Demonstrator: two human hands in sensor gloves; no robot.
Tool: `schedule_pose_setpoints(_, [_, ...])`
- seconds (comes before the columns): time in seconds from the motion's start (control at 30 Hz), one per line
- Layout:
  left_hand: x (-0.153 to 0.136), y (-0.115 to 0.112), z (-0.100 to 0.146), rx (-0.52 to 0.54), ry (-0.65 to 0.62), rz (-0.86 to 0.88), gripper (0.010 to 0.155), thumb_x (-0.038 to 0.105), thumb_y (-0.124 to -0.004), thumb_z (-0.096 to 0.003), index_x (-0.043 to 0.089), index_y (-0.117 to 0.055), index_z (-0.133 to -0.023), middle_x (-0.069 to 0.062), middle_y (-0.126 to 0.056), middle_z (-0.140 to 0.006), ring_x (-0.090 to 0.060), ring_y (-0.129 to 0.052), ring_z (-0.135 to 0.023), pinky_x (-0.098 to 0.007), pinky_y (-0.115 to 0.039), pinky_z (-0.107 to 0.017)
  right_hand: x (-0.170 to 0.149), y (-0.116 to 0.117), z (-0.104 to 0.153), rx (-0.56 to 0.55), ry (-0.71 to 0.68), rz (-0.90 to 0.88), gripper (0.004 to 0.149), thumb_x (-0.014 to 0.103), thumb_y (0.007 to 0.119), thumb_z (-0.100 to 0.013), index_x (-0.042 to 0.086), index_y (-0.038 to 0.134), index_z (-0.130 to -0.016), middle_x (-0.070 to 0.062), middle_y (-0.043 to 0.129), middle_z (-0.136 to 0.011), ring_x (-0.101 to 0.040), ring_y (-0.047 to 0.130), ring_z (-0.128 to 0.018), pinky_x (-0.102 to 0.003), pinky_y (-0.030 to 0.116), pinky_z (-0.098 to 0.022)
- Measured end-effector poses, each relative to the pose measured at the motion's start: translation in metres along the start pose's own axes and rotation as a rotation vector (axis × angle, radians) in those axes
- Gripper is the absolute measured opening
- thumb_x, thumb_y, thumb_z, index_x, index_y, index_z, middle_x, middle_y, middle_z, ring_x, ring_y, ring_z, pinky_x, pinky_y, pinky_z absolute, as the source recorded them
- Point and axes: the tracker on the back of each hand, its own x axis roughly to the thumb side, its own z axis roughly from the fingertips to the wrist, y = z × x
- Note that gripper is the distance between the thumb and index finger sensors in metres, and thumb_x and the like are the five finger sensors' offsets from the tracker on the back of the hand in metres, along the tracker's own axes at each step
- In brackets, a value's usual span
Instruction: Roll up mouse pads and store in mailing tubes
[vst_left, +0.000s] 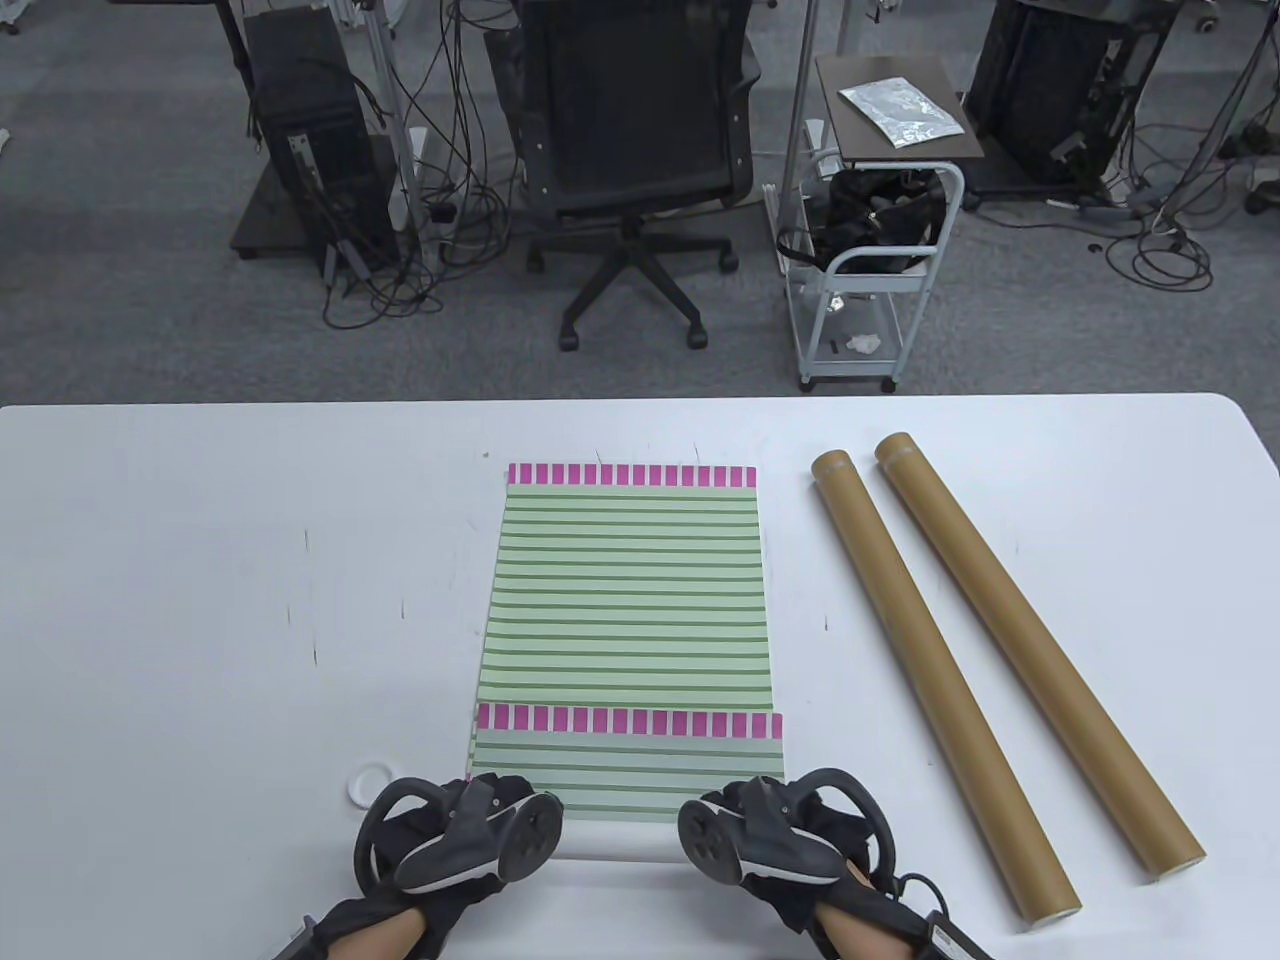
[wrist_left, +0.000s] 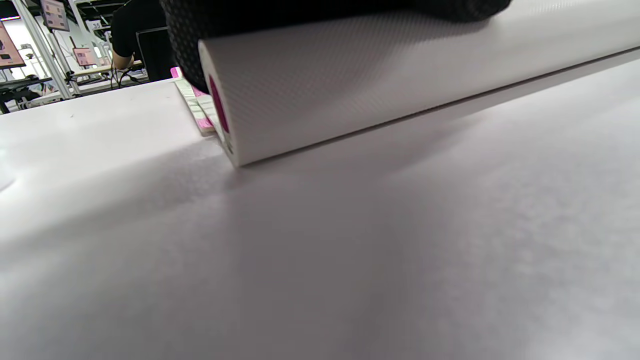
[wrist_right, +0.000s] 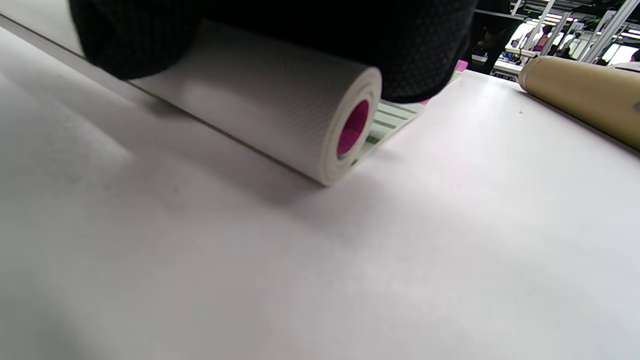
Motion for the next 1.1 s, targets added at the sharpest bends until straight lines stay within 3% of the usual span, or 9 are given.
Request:
schedule_pose_setpoints(0.23, [-0.002,-0.001,0.003,-0.026,-0.026,0.047,0.05,0.046,-0.064,-0.0406,0.04,-0.074,-0.089,0.011,-0.086,-0.088,-0.014,-0.091,-0.079,-0.031,-0.082,-0.064,0.004,0.001,0.002,0.011,-0.02,0.011,0.056,0.042,0.074,-0.036,0.026,0.072,-0.091,0.001,0.084,-0.084,-0.022,0.091,-0.067,-0.039,0.079,-0.055])
schedule_pose_setpoints(0.37, [0.001,0.002,0.008,0.074,-0.033,0.008,0.05,0.05,-0.071,-0.0386,0.043,-0.072,-0.088,0.015,-0.084,-0.088,-0.011,-0.09,-0.081,-0.03,-0.081,-0.065,0.005,0.001,0.0,0.043,-0.022,-0.007,0.056,0.037,0.07,-0.039,0.024,0.071,-0.093,-0.002,0.082,-0.085,-0.025,0.089,-0.069,-0.041,0.077,-0.056])
schedule_pose_setpoints(0.5, [0.005,0.0,0.009,0.071,-0.02,-0.021,0.048,0.046,-0.069,-0.04,0.042,-0.071,-0.088,0.014,-0.084,-0.088,-0.011,-0.091,-0.079,-0.029,-0.082,-0.064,0.007,0.003,0.003,0.055,-0.025,0.016,0.057,0.037,0.068,-0.041,0.022,0.066,-0.096,-0.003,0.079,-0.088,-0.026,0.086,-0.073,-0.043,0.075,-0.058])
schedule_pose_setpoints(0.57, [0.005,-0.001,0.006,0.055,-0.005,-0.008,0.048,0.044,-0.066,-0.041,0.042,-0.071,-0.089,0.014,-0.084,-0.089,-0.011,-0.091,-0.08,-0.029,-0.082,-0.064,0.007,-0.001,0.004,0.067,-0.013,0.039,0.06,0.039,0.069,-0.042,0.023,0.062,-0.099,-0.002,0.075,-0.094,-0.027,0.083,-0.078,-0.045,0.073,-0.06])
schedule_pose_setpoints(0.67, [0.004,-0.002,0.001,0.031,0.011,-0.003,0.048,0.042,-0.063,-0.042,0.042,-0.071,-0.089,0.014,-0.084,-0.089,-0.011,-0.091,-0.081,-0.029,-0.082,-0.065,0.007,-0.007,0.006,-0.024,-0.003,0.044,0.064,0.041,0.076,-0.038,0.023,0.061,-0.097,0.0,0.076,-0.089,-0.023,0.085,-0.073,-0.043,0.076,-0.057])
schedule_pose_setpoints(0.73, [0.004,-0.001,0.0,0.026,0.012,-0.002,0.048,0.042,-0.063,-0.0421,0.041,-0.072,-0.089,0.013,-0.085,-0.089,-0.012,-0.092,-0.08,-0.03,-0.082,-0.064,0.007,-0.002,0.003,0.011,0.009,0.071,0.062,0.039,0.076,-0.039,0.024,0.057,-0.097,0.0,0.074,-0.09,-0.022,0.084,-0.073,-0.041,0.076,-0.058])
schedule_pose_setpoints(0.9, [0.012,0.005,0.01,0.138,-0.006,-0.097,0.046,0.045,-0.071,-0.0418,0.041,-0.073,-0.087,0.015,-0.086,-0.087,-0.013,-0.097,-0.078,-0.028,-0.089,-0.057,0.007,0.001,0.001,-0.028,-0.004,0.063,0.057,0.036,0.073,-0.038,0.028,0.062,-0.094,0.004,0.079,-0.087,-0.021,0.087,-0.07,-0.038,0.077,-0.056])
schedule_pose_setpoints(0.97, [0.015,0.003,0.01,0.122,-0.011,-0.111,0.056,0.054,-0.075,-0.0364,0.04,-0.071,-0.091,0.011,-0.084,-0.09,-0.013,-0.094,-0.081,-0.029,-0.087,-0.059,0.009,0.001,-0.001,-0.02,0.005,0.066,0.056,0.033,0.07,-0.039,0.026,0.063,-0.094,0.002,0.08,-0.087,-0.023,0.087,-0.071,-0.039,0.077,-0.056])
schedule_pose_setpoints(1.1, [0.016,0.001,0.006,0.124,0.011,-0.164,0.056,0.052,-0.073,-0.036,0.041,-0.07,-0.091,0.014,-0.084,-0.089,-0.011,-0.095,-0.08,-0.027,-0.086,-0.06,0.007,0.001,0.0,0.016,-0.002,0.056,0.058,0.034,0.066,-0.042,0.024,0.06,-0.098,0.0,0.076,-0.093,-0.025,0.085,-0.077,-0.042,0.076,-0.058])
